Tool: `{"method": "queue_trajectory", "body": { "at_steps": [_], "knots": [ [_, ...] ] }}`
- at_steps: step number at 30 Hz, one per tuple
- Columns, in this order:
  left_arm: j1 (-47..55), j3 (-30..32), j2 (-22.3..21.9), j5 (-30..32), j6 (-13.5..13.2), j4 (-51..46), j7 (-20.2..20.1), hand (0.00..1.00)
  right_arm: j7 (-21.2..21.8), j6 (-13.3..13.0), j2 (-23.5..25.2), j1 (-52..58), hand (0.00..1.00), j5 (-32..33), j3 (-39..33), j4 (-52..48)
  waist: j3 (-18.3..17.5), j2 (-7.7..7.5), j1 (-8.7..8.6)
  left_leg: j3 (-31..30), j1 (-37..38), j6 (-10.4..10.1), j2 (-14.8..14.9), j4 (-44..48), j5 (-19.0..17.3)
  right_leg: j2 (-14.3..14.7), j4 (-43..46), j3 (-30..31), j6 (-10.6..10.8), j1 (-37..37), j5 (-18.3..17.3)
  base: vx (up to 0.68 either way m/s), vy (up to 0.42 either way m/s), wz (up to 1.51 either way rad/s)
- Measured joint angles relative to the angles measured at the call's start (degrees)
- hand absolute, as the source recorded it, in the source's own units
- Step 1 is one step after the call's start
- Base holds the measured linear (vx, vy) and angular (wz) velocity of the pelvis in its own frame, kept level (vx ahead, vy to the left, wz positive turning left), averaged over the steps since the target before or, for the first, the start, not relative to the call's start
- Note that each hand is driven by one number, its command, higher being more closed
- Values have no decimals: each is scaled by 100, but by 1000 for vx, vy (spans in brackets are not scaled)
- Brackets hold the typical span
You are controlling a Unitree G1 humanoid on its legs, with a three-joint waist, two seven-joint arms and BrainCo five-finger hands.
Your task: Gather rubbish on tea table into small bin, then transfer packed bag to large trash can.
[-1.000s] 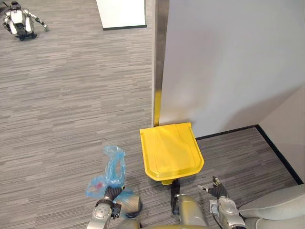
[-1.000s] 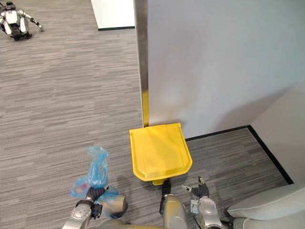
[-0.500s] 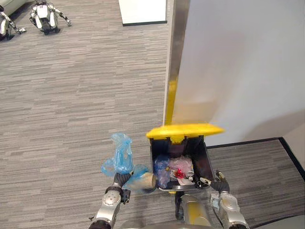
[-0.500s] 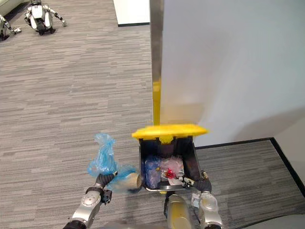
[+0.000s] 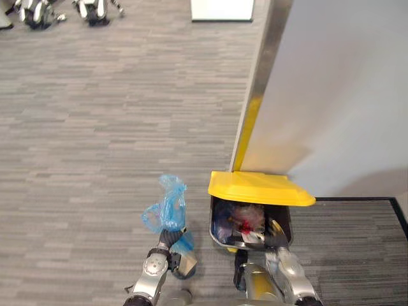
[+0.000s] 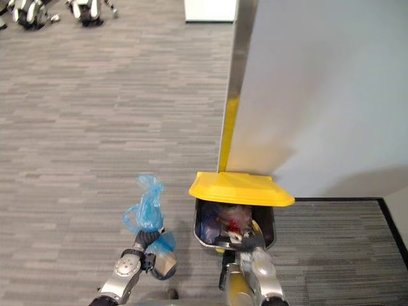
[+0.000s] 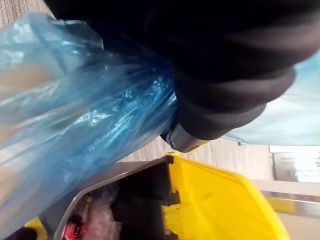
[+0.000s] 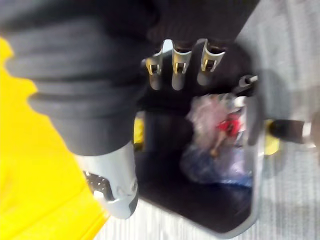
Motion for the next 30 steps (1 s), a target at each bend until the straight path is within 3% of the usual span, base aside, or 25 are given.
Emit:
{"method": "queue_trajectory", "body": {
  "at_steps": [7, 11, 16, 20, 28, 30],
  "knots": [
    [-27, -316, -1, -271, -143, -863, 10, 100, -43, -123, -253, -1219, 0, -64, 366, -360, 116, 149, 250, 6, -681, -33, 7, 567, 20, -105, 104, -270, -69, -246, 88, 0, -26, 28],
    [-41, -583, 123, -456, -295, -1422, -3, 100, -192, -122, -741, -1845, 0, -270, 449, -409, 306, 160, 249, -65, -948, -36, 4, 741, 18, -152, 117, -398, -10, -317, 6, -38, -23, 26],
    [-76, -815, 453, -850, -389, -1624, -131, 100, -260, -101, -1308, -2413, 0, -280, 447, -407, 458, 148, 237, -74, -1070, -37, 17, 782, -2, -20, 98, -138, 39, -397, 14, -15, -17, 11],
    [-72, -922, 637, -1053, -425, -1703, -266, 100, -261, -96, -1665, -2670, 0, -281, 452, -354, 480, 142, 237, -56, -1104, -28, 48, 839, -47, 14, 71, -119, -75, -397, 101, 41, 15, -3],
    [-4, -1271, 872, -1125, -443, -1968, -389, 100, -258, -60, -2068, -2695, 0, -281, 457, -290, 548, 146, 160, -50, -1165, 44, 67, 1052, -230, 60, 71, -30, -153, -398, 152, 7, 15, -5],
    [-3, -1369, 944, -1127, -444, -2105, -397, 100, -254, 7, -2137, -2907, 0, -284, 461, -241, 687, 145, 63, -46, -1166, 52, 71, 1093, -240, 69, 70, 23, -157, -398, 184, -54, -5, -8]
  ]
}}
